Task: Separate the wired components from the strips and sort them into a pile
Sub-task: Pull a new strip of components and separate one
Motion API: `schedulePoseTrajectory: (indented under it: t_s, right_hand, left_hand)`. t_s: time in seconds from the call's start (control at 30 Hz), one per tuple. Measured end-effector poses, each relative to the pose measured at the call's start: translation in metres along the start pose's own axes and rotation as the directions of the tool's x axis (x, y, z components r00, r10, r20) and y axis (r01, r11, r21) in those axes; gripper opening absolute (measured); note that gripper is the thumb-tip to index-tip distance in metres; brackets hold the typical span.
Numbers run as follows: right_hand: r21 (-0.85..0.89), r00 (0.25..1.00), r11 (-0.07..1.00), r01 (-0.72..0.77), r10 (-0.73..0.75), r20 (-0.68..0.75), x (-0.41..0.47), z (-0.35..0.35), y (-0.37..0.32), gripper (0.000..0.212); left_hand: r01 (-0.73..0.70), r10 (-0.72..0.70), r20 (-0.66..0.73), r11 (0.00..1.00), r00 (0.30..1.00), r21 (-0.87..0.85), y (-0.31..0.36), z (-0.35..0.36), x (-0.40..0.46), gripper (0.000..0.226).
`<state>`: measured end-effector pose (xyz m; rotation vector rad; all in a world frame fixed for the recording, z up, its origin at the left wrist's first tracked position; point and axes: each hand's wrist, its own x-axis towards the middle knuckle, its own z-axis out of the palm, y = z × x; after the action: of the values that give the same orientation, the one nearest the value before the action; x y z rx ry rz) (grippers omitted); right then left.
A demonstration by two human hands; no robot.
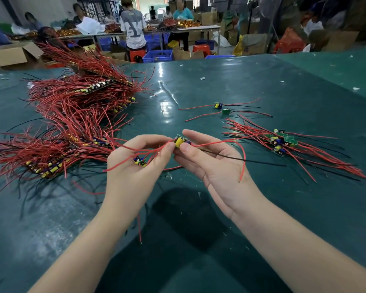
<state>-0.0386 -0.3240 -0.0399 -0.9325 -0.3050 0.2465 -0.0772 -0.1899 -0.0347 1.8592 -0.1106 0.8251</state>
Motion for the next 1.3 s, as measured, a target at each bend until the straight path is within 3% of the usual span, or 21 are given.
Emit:
schedulePoseTrajectory:
  t_s: [0.33, 0.47, 0.6, 0.77, 1.0, 1.3]
  right_hand:
    - [0.013, 0.998, 1.0, -0.008, 0.008, 0.059, -0.003, 0.003, 0.0, 0.017]
    - [0.042, 0.996, 0.996, -0.077, 0.074, 0.057, -0.003, 0.003, -0.002, 0.027]
    - [0.06, 0.992, 0.991, -0.123, 0.121, 0.038, -0.002, 0.003, -0.002, 0.037]
    - [0.098, 0.988, 0.985, -0.144, 0.138, 0.067, -0.001, 0.002, -0.003, 0.032]
    - [0.132, 0.991, 0.982, -0.134, 0.134, 0.01, 0.004, -0.004, -0.007, 0.009]
    - [-0.018, 0.999, 1.0, -0.023, 0.022, -0.024, 0.009, -0.01, -0.009, 0.008]
  left_hand:
    - [0.069, -0.072, -0.061, 0.996, 0.996, -0.057, -0.004, 0.004, -0.001, 0.008]
    - [0.121, -0.128, -0.058, 0.986, 0.99, -0.115, -0.003, 0.006, -0.001, 0.012]
    - [0.276, -0.301, -0.034, 0.908, 0.953, -0.317, -0.003, 0.005, 0.0, 0.017]
    - [0.424, -0.434, 0.103, 0.756, 0.895, -0.498, -0.002, 0.002, 0.003, 0.019]
    - [0.358, -0.387, 0.039, 0.804, 0.921, -0.475, 0.001, 0.003, 0.002, 0.024]
    - [0.321, -0.358, 0.008, 0.829, 0.934, -0.459, -0.001, 0.002, 0.001, 0.023]
